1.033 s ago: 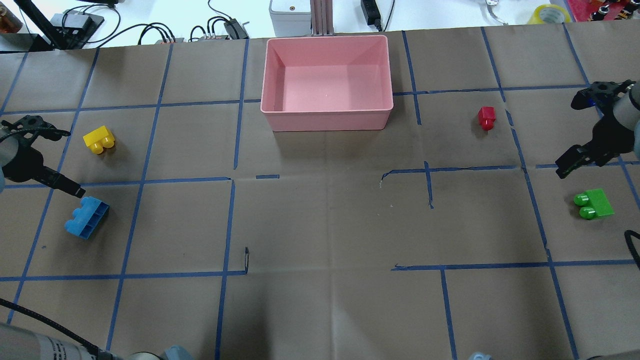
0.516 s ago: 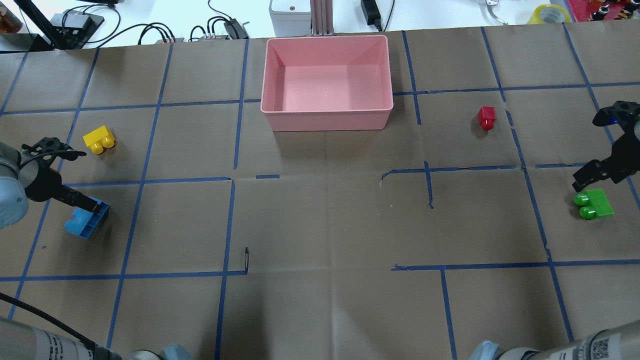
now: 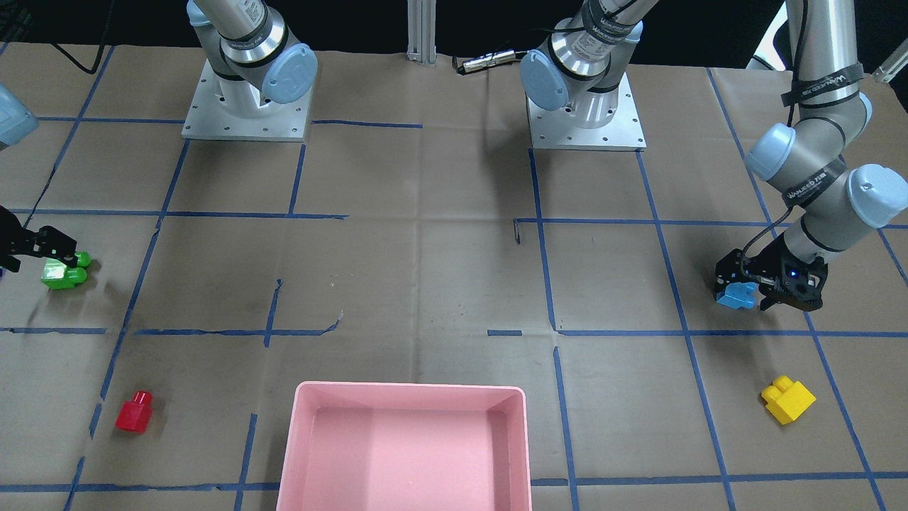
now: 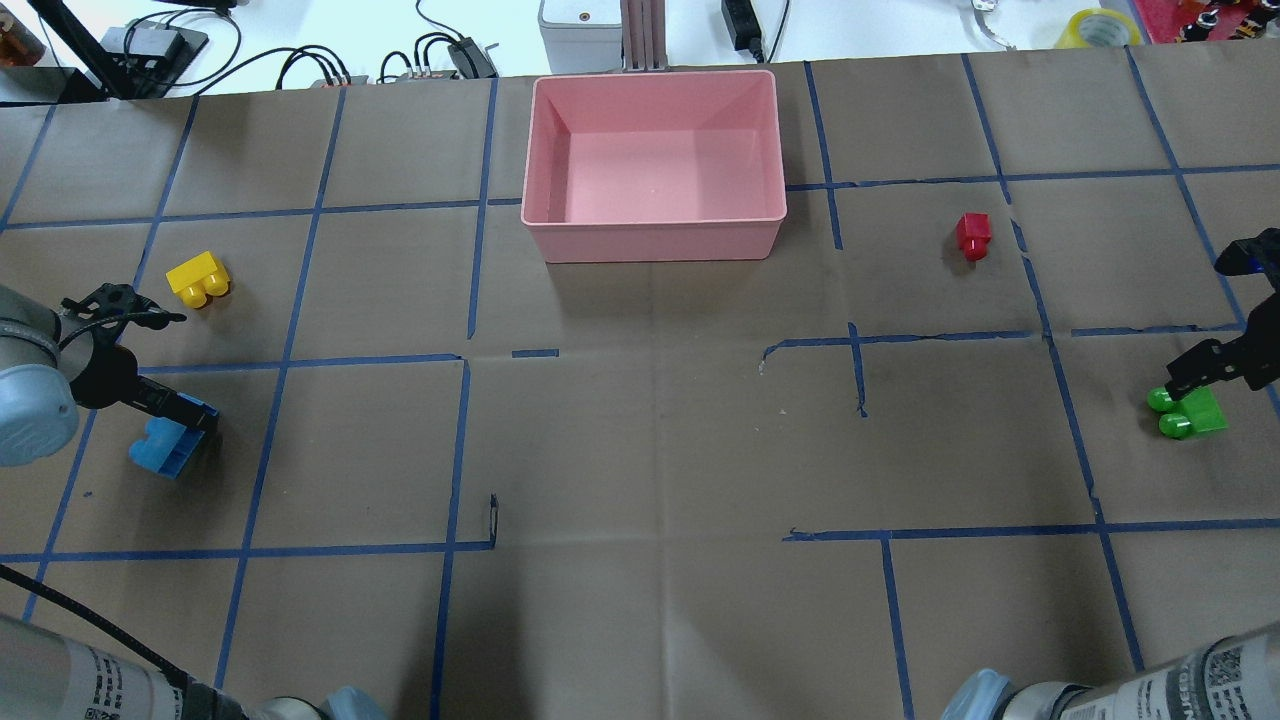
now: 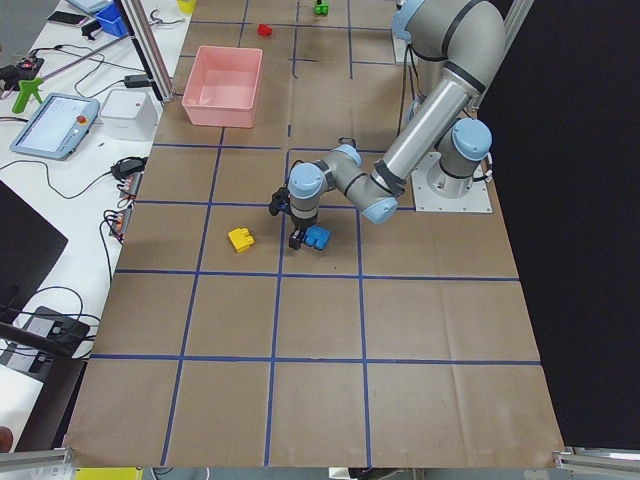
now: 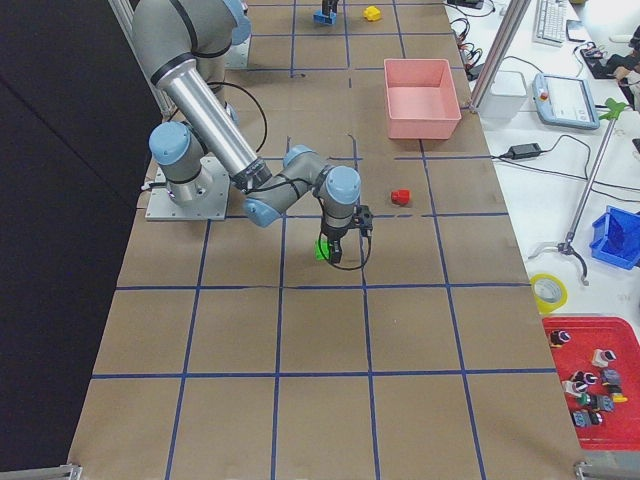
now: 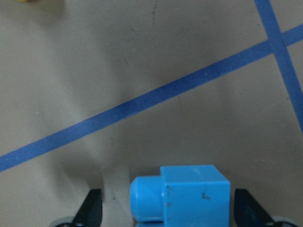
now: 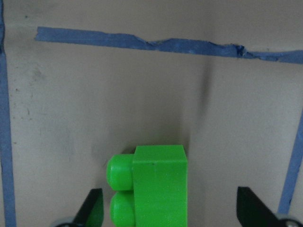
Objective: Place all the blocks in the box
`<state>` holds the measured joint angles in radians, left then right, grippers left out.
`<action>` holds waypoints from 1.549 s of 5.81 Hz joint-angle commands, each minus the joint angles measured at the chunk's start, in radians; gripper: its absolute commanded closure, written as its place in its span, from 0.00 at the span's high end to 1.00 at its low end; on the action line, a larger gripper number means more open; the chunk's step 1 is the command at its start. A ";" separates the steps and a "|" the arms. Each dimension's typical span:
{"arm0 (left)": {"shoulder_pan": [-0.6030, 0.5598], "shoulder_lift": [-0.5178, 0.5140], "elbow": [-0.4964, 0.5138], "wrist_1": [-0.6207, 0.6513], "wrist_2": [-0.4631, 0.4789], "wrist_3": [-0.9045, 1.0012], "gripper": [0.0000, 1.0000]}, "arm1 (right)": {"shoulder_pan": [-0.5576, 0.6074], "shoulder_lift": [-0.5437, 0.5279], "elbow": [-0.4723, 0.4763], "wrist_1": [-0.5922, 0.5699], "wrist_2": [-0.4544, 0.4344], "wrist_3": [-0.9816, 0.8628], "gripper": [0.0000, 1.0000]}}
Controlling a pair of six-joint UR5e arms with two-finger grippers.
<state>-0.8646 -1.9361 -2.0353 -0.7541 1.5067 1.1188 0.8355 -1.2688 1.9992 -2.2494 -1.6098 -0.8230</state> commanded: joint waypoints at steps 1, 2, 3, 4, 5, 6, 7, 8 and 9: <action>0.001 0.006 -0.012 -0.004 0.006 0.000 0.71 | -0.001 0.000 0.039 -0.027 0.001 -0.001 0.99; -0.001 0.017 -0.013 -0.005 0.012 -0.005 0.52 | -0.001 0.003 0.076 -0.080 -0.001 -0.004 0.99; -0.001 0.020 -0.013 -0.008 0.015 -0.011 0.35 | -0.001 0.002 0.081 -0.087 -0.002 -0.008 0.99; -0.002 0.026 0.003 -0.010 0.018 -0.013 0.26 | -0.001 0.005 0.082 -0.087 -0.002 -0.010 0.99; -0.008 0.072 0.020 -0.019 0.029 -0.023 0.23 | -0.001 0.005 0.082 -0.090 -0.002 -0.011 0.75; -0.013 0.122 0.090 -0.150 0.027 -0.087 0.21 | -0.001 0.005 0.082 -0.107 -0.011 -0.011 0.38; -0.037 0.141 0.244 -0.362 0.021 -0.202 0.21 | -0.001 -0.003 0.075 -0.108 -0.010 -0.010 0.09; -0.091 0.134 0.414 -0.545 0.021 -0.331 0.21 | -0.001 -0.021 0.064 -0.114 -0.015 -0.013 0.04; -0.159 0.111 0.558 -0.689 0.015 -0.508 0.21 | 0.017 -0.085 -0.001 -0.064 -0.006 -0.018 0.04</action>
<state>-0.9641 -1.8105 -1.6229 -1.2904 1.5263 0.7669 0.8400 -1.3054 2.0455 -2.3460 -1.6205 -0.8369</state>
